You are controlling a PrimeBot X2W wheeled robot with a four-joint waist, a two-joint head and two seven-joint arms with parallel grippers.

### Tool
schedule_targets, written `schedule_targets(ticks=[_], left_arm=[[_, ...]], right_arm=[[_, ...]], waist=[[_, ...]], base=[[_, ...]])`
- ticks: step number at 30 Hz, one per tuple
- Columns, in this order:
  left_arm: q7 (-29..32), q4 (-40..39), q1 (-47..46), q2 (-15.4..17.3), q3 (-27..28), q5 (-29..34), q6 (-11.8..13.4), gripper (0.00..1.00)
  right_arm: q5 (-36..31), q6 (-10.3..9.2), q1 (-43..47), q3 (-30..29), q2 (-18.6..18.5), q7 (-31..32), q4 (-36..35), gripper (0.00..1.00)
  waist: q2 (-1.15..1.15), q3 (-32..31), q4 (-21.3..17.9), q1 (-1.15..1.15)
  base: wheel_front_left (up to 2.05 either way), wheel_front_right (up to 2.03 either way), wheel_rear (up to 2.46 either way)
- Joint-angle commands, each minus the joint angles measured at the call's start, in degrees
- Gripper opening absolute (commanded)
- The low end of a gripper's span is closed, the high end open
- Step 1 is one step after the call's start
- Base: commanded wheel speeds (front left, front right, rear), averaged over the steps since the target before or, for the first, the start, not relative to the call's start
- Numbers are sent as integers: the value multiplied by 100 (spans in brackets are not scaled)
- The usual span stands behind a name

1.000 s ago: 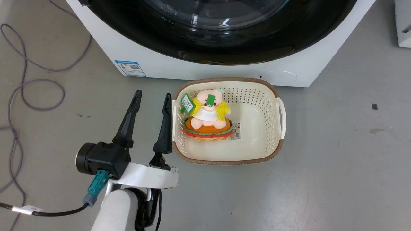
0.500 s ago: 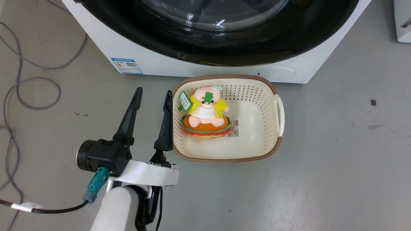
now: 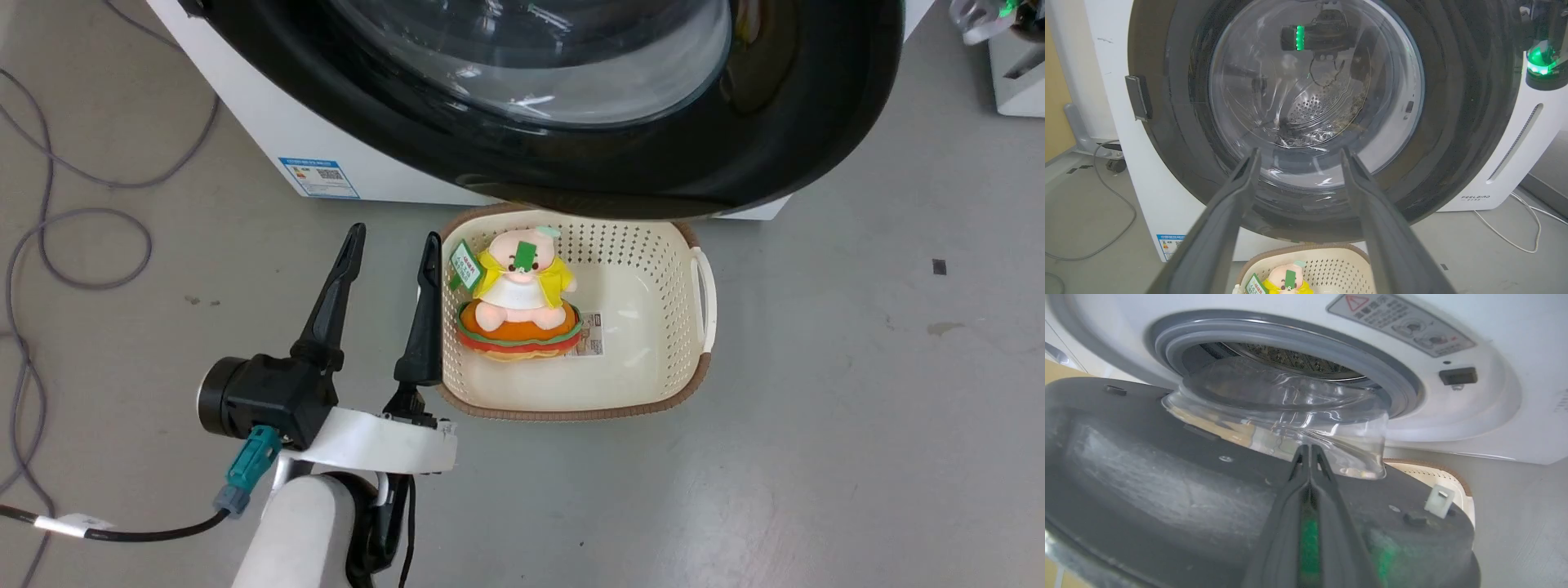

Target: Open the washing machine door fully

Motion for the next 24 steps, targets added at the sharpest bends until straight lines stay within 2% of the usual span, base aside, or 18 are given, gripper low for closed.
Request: schedule_targets(ticks=[1, 13, 24], left_arm=[[-30, 25, -9, 8, 1, -37, 27, 100], [-30, 189, 138, 8, -3, -1, 20, 100], [-30, 450, 538, 8, 166, 298, -38, 100]], right_arm=[[46, 6, 149, 4, -34, 89, -98, 0], [363, 6, 931, -2, -284, 542, -900, 0], [760, 6, 2107, 63, -530, 268, -2087, 0]], waist=[[0, -31, -9, 0], [0, -435, 22, 0], [0, -1034, 128, 0]], base=[[0, 0, 0], [0, 0, 0], [0, 0, 0]])
